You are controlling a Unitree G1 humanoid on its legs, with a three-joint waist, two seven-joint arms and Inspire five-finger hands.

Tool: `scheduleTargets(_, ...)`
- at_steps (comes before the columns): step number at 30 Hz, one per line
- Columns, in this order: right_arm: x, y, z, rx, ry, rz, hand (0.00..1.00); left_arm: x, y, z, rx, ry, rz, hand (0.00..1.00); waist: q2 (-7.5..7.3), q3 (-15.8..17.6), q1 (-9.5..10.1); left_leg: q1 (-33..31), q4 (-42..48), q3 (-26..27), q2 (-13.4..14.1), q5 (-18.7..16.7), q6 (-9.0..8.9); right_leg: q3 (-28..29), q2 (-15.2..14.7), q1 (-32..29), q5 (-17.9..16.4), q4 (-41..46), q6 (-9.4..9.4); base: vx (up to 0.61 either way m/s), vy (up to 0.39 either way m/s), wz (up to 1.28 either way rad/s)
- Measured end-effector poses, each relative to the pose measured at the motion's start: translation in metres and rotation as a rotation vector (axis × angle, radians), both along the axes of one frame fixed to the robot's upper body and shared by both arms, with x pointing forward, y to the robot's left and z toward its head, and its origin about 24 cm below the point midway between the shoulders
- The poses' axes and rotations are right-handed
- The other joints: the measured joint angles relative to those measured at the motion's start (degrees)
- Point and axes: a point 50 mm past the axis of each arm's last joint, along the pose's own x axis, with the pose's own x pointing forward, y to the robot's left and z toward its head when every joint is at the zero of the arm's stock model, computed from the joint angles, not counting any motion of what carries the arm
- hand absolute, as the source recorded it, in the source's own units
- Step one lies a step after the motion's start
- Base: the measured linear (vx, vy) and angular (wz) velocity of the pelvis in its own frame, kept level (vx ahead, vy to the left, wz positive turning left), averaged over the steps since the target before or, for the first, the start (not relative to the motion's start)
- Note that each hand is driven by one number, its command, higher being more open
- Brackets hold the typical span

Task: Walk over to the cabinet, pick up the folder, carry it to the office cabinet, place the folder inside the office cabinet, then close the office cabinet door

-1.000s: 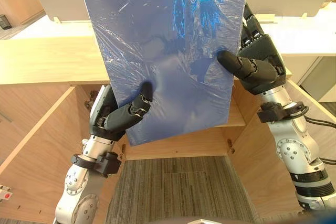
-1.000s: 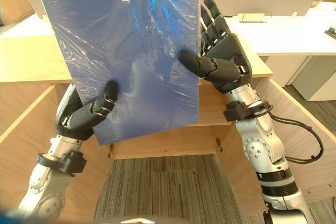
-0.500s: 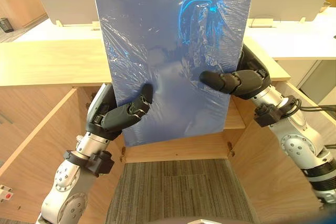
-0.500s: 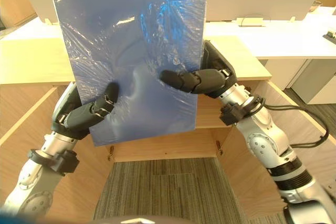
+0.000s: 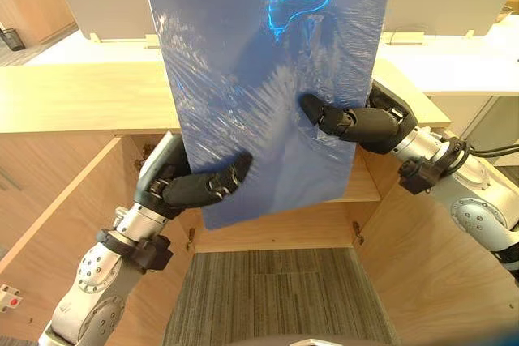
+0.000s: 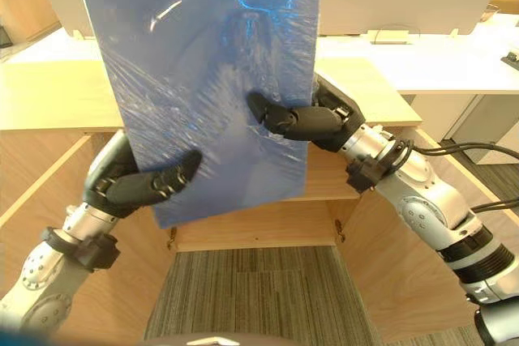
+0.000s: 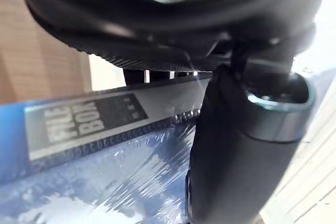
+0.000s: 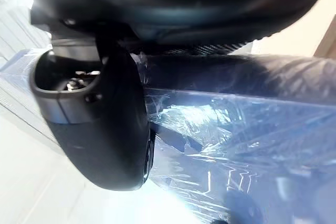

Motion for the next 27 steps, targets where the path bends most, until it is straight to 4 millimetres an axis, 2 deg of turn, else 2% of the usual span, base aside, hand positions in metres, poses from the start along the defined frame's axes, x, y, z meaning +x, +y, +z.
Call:
scheduleTargets(1, 0.0, -0.001, -0.001, -0.01, 0.006, -0.003, 0.0, 0.0, 0.0, -0.004, 0.0, 0.024, -0.015, 1.0, 0.06, -0.07, -0.01, 0.01, -0.03, 0.06, 0.01, 0.0, 0.0, 0.07, 0.02, -0.04, 0.0, 0.0, 0.0, 0.0, 0.003, -0.05)
scheduleTargets(3, 0.002, -0.003, -0.005, -0.08, 0.001, -0.021, 0.0, 0.0, 0.001, -0.028, 0.019, 0.161, -0.094, 1.0, 0.39, -0.3, -0.12, 0.05, -0.14, 0.36, 0.02, 0.0, 0.0, 0.38, 0.05, -0.22, 0.01, 0.0, 0.01, 0.0, 0.011, -0.06)
scheduleTargets(4, 0.002, -0.003, -0.006, -0.088, 0.0, -0.022, 0.0, -0.001, 0.001, -0.03, 0.022, 0.172, -0.1, 1.0, 0.42, -0.32, -0.12, 0.05, -0.15, 0.37, 0.02, 0.0, 0.0, 0.4, 0.05, -0.24, 0.01, 0.0, 0.01, 0.0, 0.016, -0.06)
scheduleTargets(6, 0.001, 0.002, -0.015, -0.227, -0.028, -0.017, 0.0, -0.011, 0.0, -0.068, 0.094, 0.383, -0.194, 1.0, 0.54, -0.4, -0.42, 0.2, -0.3, 0.74, 0.06, 0.01, -0.01, 0.74, 0.15, -0.35, 0.03, 0.0, 0.01, 0.0, 0.015, -0.07)
scheduleTargets(9, -0.002, 0.02, -0.02, -0.29, -0.117, 0.009, 0.0, -0.028, -0.004, -0.096, 0.224, 0.534, -0.266, 1.0, 0.53, -0.39, -0.6, 0.11, -0.37, 1.49, 0.12, 0.04, -0.07, 1.38, 0.24, -1.21, 0.19, 0.06, -0.03, 0.0, 0.016, -0.11)
scheduleTargets(13, -0.008, 0.045, -0.009, -0.296, -0.317, -0.001, 0.0, -0.03, -0.007, -0.112, 0.325, 0.534, -0.248, 1.0, 0.53, -0.38, -0.42, 0.2, -0.36, 1.77, 0.07, 0.05, -0.08, 1.73, 0.2, -1.32, 0.3, 0.06, 0.03, 0.0, 0.007, -0.05)
scheduleTargets(17, -0.012, 0.057, -0.005, -0.26, -0.395, -0.02, 0.0, -0.03, -0.016, -0.13, 0.308, 0.544, -0.202, 1.0, 0.37, -0.38, 0.02, 0.19, -0.34, 1.7, -0.02, 0.05, -0.06, 1.67, 0.1, -1.19, 0.33, 0.04, 0.08, -0.01, 0.003, 0.0)
scheduleTargets(19, -0.013, 0.06, -0.013, -0.273, -0.385, -0.019, 0.0, -0.032, -0.018, -0.142, 0.315, 0.563, -0.184, 1.0, 0.3, -0.39, 0.11, 0.06, -0.32, 1.67, 0.0, 0.03, -0.04, 1.64, 0.13, -1.15, 0.32, 0.01, 0.08, -0.02, 0.003, 0.0)
scheduleTargets(22, -0.018, 0.061, -0.034, -0.248, -0.304, -0.026, 0.0, -0.037, -0.024, -0.169, 0.364, 0.625, -0.162, 1.0, 0.23, -0.25, 0.16, -0.04, -0.32, 1.67, 0.03, 0.0, 0.01, 1.64, 0.2, -1.15, 0.33, -0.09, 0.09, 0.0, 0.0, 0.0)
scheduleTargets(24, -0.024, 0.071, -0.049, -0.194, -0.24, -0.011, 0.0, -0.045, -0.031, -0.195, 0.401, 0.707, -0.144, 1.0, 0.16, -0.04, -0.09, -0.08, -0.35, 1.78, 0.11, -0.03, 0.02, 1.77, 0.33, -1.19, 0.35, -0.27, 0.13, 0.0, 0.004, -0.03)
scheduleTargets(27, -0.031, 0.081, -0.063, -0.208, -0.206, 0.013, 0.0, -0.055, -0.037, -0.225, 0.438, 0.821, -0.064, 1.0, -0.22, 0.24, 0.12, -0.25, -0.27, 1.76, 0.23, -0.1, 0.11, 1.8, 0.47, -1.19, 0.35, -0.48, 0.13, 0.0, 0.0, 0.0)
